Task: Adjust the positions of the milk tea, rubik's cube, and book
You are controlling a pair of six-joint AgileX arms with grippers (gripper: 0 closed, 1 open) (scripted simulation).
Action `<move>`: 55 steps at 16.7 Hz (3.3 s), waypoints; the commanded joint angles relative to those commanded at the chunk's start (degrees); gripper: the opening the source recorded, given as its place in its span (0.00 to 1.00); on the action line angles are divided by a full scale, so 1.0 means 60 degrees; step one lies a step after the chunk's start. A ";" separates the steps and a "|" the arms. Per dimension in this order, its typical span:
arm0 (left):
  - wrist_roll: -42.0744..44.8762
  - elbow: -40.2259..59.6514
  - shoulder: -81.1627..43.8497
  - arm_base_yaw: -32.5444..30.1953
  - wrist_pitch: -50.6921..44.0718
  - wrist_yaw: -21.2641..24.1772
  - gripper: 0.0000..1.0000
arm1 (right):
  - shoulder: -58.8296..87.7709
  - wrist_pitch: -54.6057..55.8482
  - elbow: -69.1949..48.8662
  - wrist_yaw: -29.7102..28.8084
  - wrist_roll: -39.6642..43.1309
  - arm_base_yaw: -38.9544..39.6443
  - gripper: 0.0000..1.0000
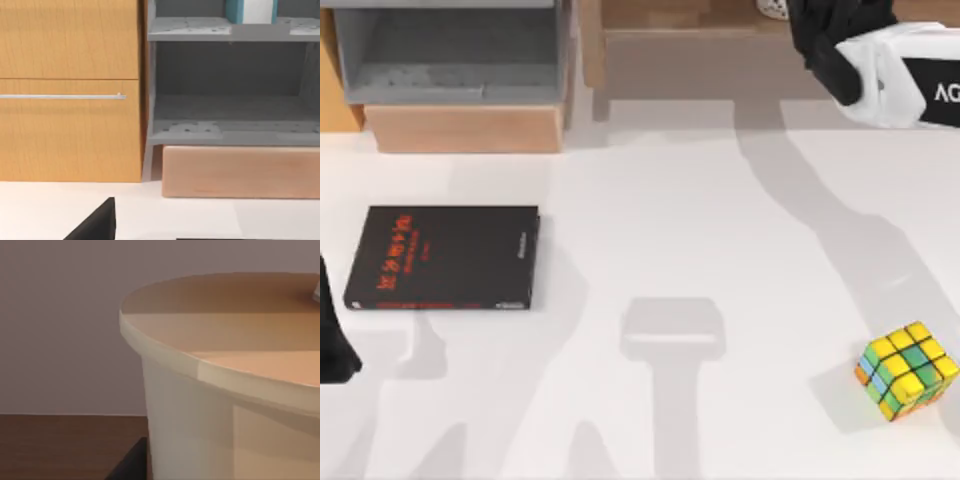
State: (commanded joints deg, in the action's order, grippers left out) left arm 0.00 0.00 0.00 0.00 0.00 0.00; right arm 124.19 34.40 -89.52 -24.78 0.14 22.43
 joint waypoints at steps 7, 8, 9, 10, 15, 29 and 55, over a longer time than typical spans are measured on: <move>0.0000 0.0000 0.0000 0.0000 0.0000 0.0000 1.00 | 0.0000 0.0000 0.0000 0.0000 0.0000 0.0000 0.00; 0.0000 0.0000 0.0000 0.0000 0.0000 0.0000 1.00 | 0.0000 0.0000 0.0000 0.0000 0.0000 0.0000 0.00; 0.0000 0.0000 0.0000 0.0000 0.0000 0.0000 1.00 | 0.0000 0.0000 0.0000 0.0000 0.0000 0.0000 0.00; 0.0000 0.0000 0.0000 0.0000 0.0000 0.0000 1.00 | 0.0000 0.0000 0.0000 0.0000 0.0000 0.0000 0.00; 0.0000 0.0000 0.0000 0.0000 0.0000 0.0000 1.00 | -0.0021 0.0000 -0.0001 0.0001 -0.0015 0.0031 0.00; 0.0000 0.0000 0.0000 0.0000 0.0000 0.0000 1.00 | -0.2564 0.0845 0.3408 -0.0746 -0.0038 0.0814 0.00; 0.0000 0.0000 0.0000 0.0000 0.0000 0.0000 1.00 | -0.2243 0.2810 0.6266 0.9306 0.0907 -1.0889 0.00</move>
State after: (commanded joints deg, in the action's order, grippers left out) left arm 0.00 0.00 0.00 0.00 0.00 0.00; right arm 110.74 51.26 -51.92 31.06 5.58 -42.91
